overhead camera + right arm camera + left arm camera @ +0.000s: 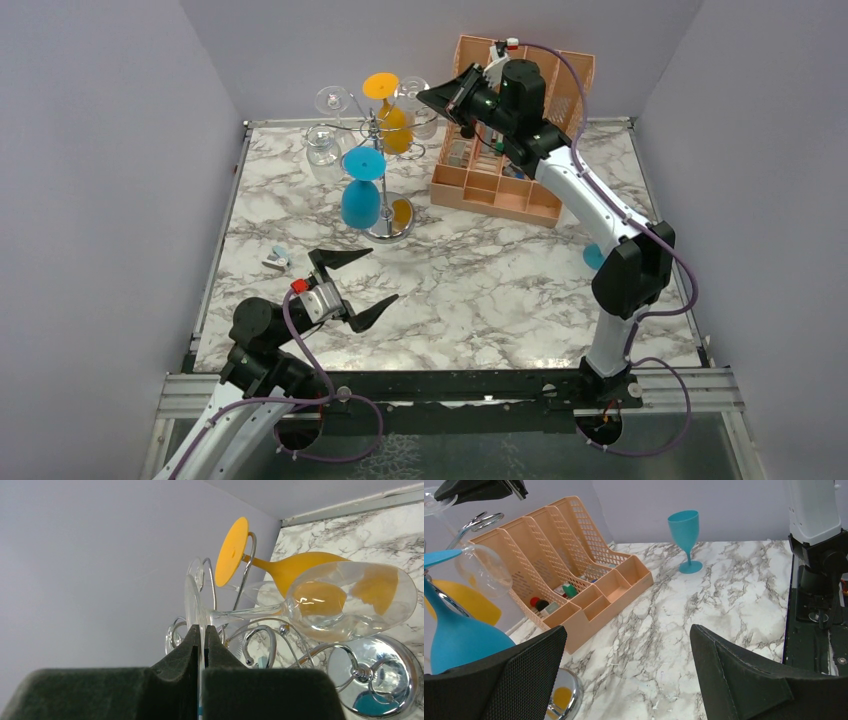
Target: Place the wine glass upside down on the wine glass rack
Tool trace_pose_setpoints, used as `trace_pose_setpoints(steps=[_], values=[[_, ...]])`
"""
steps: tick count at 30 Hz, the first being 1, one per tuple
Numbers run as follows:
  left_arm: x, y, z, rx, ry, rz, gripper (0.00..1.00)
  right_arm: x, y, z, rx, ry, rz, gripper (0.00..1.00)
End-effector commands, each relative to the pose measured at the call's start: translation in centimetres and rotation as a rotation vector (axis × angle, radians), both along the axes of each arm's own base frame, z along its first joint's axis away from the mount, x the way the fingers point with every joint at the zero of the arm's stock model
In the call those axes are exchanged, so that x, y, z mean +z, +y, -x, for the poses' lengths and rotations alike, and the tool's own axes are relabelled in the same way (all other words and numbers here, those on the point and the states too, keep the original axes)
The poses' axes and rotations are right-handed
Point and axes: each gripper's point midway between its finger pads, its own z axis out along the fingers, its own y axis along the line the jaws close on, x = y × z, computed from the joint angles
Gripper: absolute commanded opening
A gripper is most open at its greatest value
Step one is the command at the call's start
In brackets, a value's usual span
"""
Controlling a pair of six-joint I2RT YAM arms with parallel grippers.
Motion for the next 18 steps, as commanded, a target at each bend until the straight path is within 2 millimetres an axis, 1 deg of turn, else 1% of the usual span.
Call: trace_pose_setpoints(steps=[1, 7, 18], values=[[-0.3, -0.3, 0.4, -0.025, -0.010, -0.012, 0.99, 2.1, 0.5, 1.1, 0.075, -0.065, -0.015, 0.01], [-0.4, -0.3, 0.3, -0.025, -0.008, -0.015, 0.99, 1.6, 0.6, 1.7, 0.099, -0.048, -0.009, 0.01], [-0.5, -0.3, 0.3, -0.028, -0.007, -0.017, 0.99, 1.9, 0.1, 3.1, 0.117, -0.053, -0.007, 0.01]])
